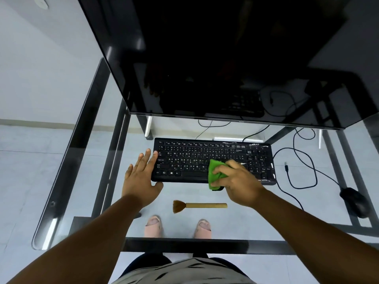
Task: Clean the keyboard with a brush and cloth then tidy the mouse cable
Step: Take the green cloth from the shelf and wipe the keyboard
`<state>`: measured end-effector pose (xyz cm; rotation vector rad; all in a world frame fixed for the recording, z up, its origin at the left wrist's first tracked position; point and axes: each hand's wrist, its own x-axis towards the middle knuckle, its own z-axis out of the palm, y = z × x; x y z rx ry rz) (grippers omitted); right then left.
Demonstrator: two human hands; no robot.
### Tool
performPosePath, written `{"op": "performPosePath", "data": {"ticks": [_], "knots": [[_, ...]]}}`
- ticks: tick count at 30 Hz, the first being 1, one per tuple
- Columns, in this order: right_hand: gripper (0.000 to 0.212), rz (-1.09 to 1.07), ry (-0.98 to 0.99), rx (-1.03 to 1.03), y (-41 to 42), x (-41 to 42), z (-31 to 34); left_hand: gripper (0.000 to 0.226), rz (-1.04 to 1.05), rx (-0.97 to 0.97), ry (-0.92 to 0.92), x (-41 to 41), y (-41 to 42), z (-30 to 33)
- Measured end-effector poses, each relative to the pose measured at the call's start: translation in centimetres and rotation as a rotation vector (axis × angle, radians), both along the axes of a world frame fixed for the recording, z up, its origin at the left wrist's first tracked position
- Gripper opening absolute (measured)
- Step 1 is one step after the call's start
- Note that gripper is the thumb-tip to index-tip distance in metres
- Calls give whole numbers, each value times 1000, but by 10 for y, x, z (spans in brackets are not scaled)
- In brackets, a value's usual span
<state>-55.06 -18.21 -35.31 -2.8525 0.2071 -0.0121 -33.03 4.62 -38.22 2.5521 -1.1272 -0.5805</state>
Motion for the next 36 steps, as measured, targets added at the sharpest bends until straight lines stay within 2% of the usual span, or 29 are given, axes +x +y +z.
{"op": "performPosePath", "data": {"ticks": [4, 9, 13, 15, 17, 20, 23, 29, 34, 36], "knots": [[55, 25, -11, 1, 13, 9, -2, 85, 54, -22, -8, -9, -3, 1], [49, -30, -30, -3, -16, -27, -4, 83, 77, 11, -53, -14, -6, 3], [39, -284, -178, 83, -28, -51, -1, 83, 115, -31, -139, -27, -13, 6], [40, -449, -297, 148, -24, -52, -1, 86, 76, -66, -151, -37, -19, 8], [40, -489, -350, 182, -14, -46, -2, 90, -5, -72, -156, -45, -27, 10], [42, -369, -242, 202, 6, -33, -5, 103, -116, -1, -162, -52, -44, 13], [40, -279, -144, 170, 14, -37, -12, 118, -142, 71, -163, -53, -61, 19], [42, -646, -298, 180, 6, -71, -28, 131, -172, 130, -163, -47, -83, 27], [40, -454, -197, 160, 11, -70, -24, 134, -210, 138, -146, -57, -95, 26], [37, -502, -214, 140, 5, -81, -27, 134, -211, 141, -137, -60, -98, 26]]}}
